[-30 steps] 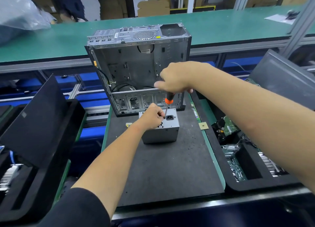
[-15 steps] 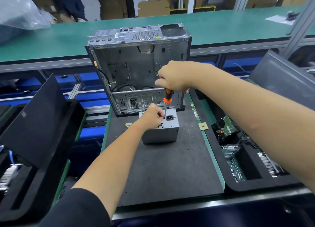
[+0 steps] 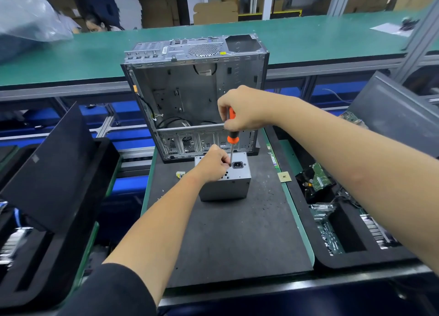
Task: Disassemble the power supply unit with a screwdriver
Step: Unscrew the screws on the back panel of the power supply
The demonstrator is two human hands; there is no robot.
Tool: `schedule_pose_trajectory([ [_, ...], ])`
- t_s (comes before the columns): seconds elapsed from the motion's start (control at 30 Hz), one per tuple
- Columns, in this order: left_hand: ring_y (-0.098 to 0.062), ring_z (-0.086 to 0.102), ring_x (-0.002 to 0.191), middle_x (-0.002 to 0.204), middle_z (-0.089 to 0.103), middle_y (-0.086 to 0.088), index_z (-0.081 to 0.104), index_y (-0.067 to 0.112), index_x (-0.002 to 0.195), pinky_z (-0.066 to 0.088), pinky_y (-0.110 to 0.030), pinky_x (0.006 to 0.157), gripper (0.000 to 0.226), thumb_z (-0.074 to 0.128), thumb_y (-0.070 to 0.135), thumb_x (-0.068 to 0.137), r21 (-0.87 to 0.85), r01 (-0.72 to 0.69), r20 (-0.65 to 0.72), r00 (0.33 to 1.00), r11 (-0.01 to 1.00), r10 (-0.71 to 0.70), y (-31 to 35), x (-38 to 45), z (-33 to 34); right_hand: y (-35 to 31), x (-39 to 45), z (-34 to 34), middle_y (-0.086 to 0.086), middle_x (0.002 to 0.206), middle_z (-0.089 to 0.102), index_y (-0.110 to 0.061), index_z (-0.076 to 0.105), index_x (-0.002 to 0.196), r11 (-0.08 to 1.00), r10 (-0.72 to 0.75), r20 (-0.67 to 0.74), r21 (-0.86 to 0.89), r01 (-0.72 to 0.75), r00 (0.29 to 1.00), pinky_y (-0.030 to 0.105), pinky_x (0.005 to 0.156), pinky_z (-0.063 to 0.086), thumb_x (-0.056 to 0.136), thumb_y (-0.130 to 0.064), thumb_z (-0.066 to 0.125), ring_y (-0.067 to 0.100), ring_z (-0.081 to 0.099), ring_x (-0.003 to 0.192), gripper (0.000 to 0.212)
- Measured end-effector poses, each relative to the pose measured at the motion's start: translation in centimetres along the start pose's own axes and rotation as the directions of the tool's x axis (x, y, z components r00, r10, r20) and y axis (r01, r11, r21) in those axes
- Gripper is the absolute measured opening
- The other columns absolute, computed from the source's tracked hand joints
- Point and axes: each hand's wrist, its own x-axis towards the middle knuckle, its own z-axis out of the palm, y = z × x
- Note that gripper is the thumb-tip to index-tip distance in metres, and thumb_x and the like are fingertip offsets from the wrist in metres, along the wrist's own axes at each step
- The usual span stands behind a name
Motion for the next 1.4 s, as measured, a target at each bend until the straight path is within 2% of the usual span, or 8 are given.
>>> schedule_pose_trajectory([
  [0.13, -0.01, 0.044, 0.053, 0.104, 0.036, -0.003, 0.048, 0.019, 0.064, 0.038, -0.006, 0.044, 0.033, 0.053, -0.002, 0.089, 0.005, 0.001, 0.001, 1.0, 1.0, -0.001, -0.1, 0.0, 0.0, 0.2, -0.5, -0.4, -0.007, 0.074, 0.063, -0.019, 0.061, 0.088, 0.998, -0.028, 0.087, 0.057, 0.023, 0.996, 0.025, 0.053, 0.037, 0.077, -0.013, 0.069, 0.008, 0.054, 0.066, 0.015],
  [0.27, -0.011, 0.046, 0.056, 0.103, 0.036, -0.004, 0.048, 0.021, 0.064, 0.038, -0.005, 0.046, 0.034, 0.054, -0.002, 0.089, 0.026, -0.012, 0.0, 1.0, 1.0, 0.012, -0.1, 0.1, 0.0, 0.0, -0.2, -0.5, 0.009, 0.066, 0.065, -0.01, 0.055, 0.082, 0.972, 0.092, 0.124, -0.227, -0.062, 0.988, 0.029, 0.054, 0.04, 0.097, -0.05, 0.043, 0.023, 0.066, 0.063, 0.045],
  [0.43, -0.01, 0.044, 0.057, 0.103, 0.035, -0.004, 0.048, 0.021, 0.063, 0.037, -0.004, 0.048, 0.035, 0.053, -0.003, 0.088, 0.04, -0.019, -0.005, 1.0, 0.999, 0.019, -0.2, 0.2, 0.1, -0.5, -0.1, -0.5, -0.005, 0.075, 0.059, -0.012, 0.062, 0.087, 0.991, -0.028, 0.098, -0.127, 0.04, 0.995, 0.028, 0.06, 0.039, 0.089, -0.017, 0.055, 0.021, 0.056, 0.076, 0.008],
  [0.53, -0.01, 0.044, 0.057, 0.103, 0.036, -0.004, 0.049, 0.021, 0.063, 0.038, -0.005, 0.048, 0.034, 0.053, -0.002, 0.088, 0.044, -0.013, -0.003, 1.0, 0.999, 0.013, -0.3, 0.3, 0.1, -0.7, -0.5, -0.8, -0.013, 0.079, 0.051, -0.018, 0.061, 0.091, 0.991, -0.066, 0.153, -0.105, 0.082, 0.986, 0.026, 0.06, 0.04, 0.079, -0.003, 0.059, 0.019, 0.053, 0.08, 0.019],
  [0.77, -0.009, 0.043, 0.06, 0.103, 0.036, -0.003, 0.051, 0.018, 0.07, 0.036, -0.012, 0.059, 0.028, 0.054, -0.002, 0.089, 0.025, 0.012, -0.002, 1.0, 1.0, -0.012, -0.4, 0.3, 0.3, -0.6, -0.6, -0.5, 0.008, 0.067, 0.05, -0.016, 0.044, 0.068, 0.928, 0.119, 0.071, -0.363, -0.085, 0.99, 0.03, 0.048, 0.032, 0.104, -0.041, 0.035, 0.023, 0.052, 0.054, 0.044],
  [1.0, -0.012, 0.043, 0.058, 0.106, 0.038, -0.006, 0.049, 0.021, 0.065, 0.038, -0.015, 0.055, 0.033, 0.053, -0.001, 0.089, 0.022, 0.01, 0.01, 1.0, 1.0, -0.01, -0.4, 0.4, 0.3, -0.4, -1.1, -1.3, -0.011, 0.075, 0.057, -0.021, 0.067, 0.091, 0.998, -0.048, 0.135, -0.044, 0.054, 0.99, 0.023, 0.053, 0.035, 0.079, -0.026, 0.074, 0.002, 0.053, 0.064, 0.014],
  [1.2, -0.011, 0.043, 0.062, 0.104, 0.035, -0.003, 0.049, 0.021, 0.066, 0.038, -0.012, 0.052, 0.032, 0.053, -0.001, 0.089, 0.034, 0.009, 0.013, 1.0, 0.999, -0.009, -0.4, 0.3, 0.3, -0.9, -0.1, -0.6, 0.015, 0.061, 0.069, -0.001, 0.056, 0.085, 0.972, 0.234, 0.207, -0.085, -0.22, 0.95, 0.028, 0.055, 0.046, 0.099, -0.053, 0.031, 0.025, 0.065, 0.042, 0.059],
  [1.4, -0.012, 0.042, 0.06, 0.105, 0.035, -0.004, 0.048, 0.021, 0.065, 0.036, -0.01, 0.049, 0.033, 0.053, -0.002, 0.089, 0.034, 0.015, 0.008, 1.0, 0.999, -0.016, -0.2, 0.4, 0.3, -1.0, -0.5, -0.9, -0.006, 0.078, 0.063, -0.015, 0.063, 0.09, 0.998, 0.025, 0.133, -0.053, -0.018, 0.991, 0.024, 0.053, 0.038, 0.08, -0.016, 0.065, 0.011, 0.057, 0.068, 0.01],
])
